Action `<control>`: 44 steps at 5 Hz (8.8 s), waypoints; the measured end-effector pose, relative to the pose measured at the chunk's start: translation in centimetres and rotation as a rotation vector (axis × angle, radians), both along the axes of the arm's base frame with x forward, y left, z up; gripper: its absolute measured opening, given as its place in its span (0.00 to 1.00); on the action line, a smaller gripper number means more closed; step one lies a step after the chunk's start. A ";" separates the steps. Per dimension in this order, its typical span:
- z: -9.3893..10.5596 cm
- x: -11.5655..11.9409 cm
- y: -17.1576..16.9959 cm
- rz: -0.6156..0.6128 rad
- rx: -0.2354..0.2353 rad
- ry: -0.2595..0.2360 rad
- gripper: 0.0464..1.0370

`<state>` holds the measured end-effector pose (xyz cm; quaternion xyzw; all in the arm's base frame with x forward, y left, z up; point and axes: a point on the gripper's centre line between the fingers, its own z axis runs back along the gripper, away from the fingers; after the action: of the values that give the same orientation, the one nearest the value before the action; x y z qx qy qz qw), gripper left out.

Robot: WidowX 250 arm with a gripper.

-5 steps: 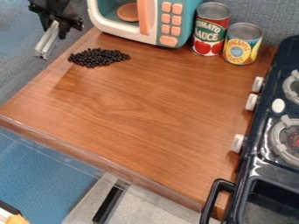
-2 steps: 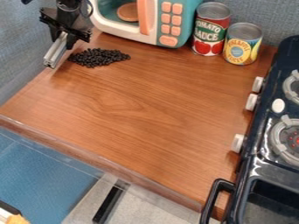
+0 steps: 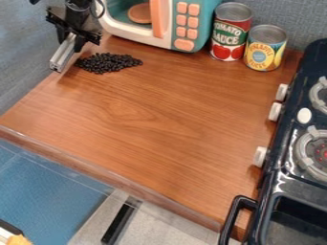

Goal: Sweep into pile

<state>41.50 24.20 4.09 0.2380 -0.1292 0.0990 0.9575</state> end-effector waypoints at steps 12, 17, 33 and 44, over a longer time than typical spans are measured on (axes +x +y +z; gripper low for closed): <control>-2.1 0.3 -3.0 -0.123 -0.023 0.158 0.35; -1.8 -0.6 -5.2 -0.158 -0.098 0.157 0.35; -2.6 -1.9 -16.5 -0.322 -0.233 0.156 0.34; -2.7 -7.4 -3.6 0.017 -0.129 0.111 0.71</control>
<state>34.12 20.55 1.44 0.1820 -0.0671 0.1021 0.9757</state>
